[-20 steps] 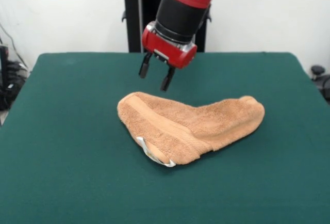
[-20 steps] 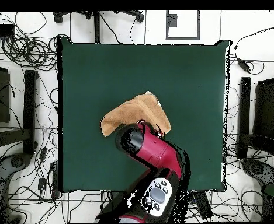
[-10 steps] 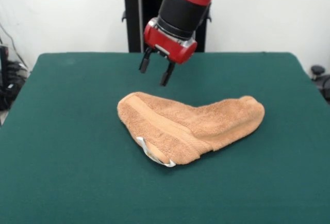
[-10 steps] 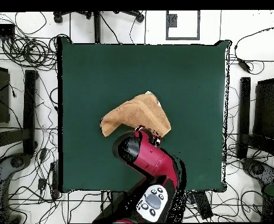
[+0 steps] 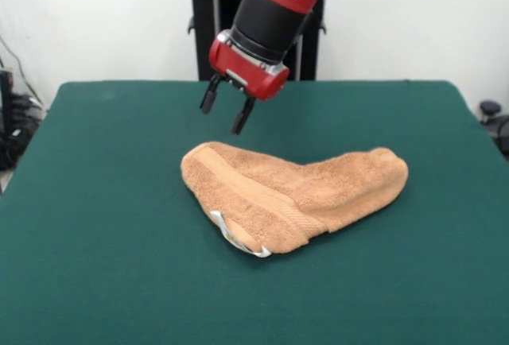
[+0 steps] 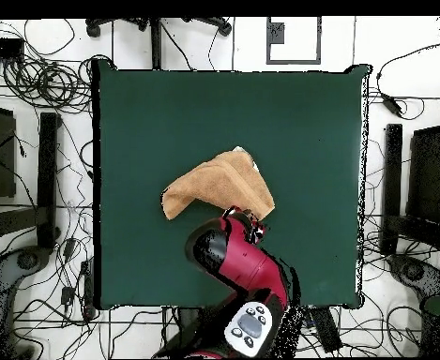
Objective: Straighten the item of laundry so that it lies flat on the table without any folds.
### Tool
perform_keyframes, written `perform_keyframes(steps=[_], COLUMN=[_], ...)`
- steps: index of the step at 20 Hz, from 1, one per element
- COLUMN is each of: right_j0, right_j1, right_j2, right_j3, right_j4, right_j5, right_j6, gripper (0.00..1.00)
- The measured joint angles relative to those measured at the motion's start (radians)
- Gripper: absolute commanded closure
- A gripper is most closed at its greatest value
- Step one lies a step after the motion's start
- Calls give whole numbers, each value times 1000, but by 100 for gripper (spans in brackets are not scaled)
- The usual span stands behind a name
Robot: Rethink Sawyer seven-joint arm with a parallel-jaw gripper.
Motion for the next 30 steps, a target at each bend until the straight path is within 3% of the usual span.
perform_keyframes(steps=[6, 19, 30], right_j0=[4, -6, 27], right_j1=[22, 149, 221], right_j2=[0, 1, 1], right_j3=[1, 0, 0], right_j4=[2, 14, 98], right_j5=[-27, -213, -285], right_j6=[0, 0, 0], gripper=[0, 0, 0])
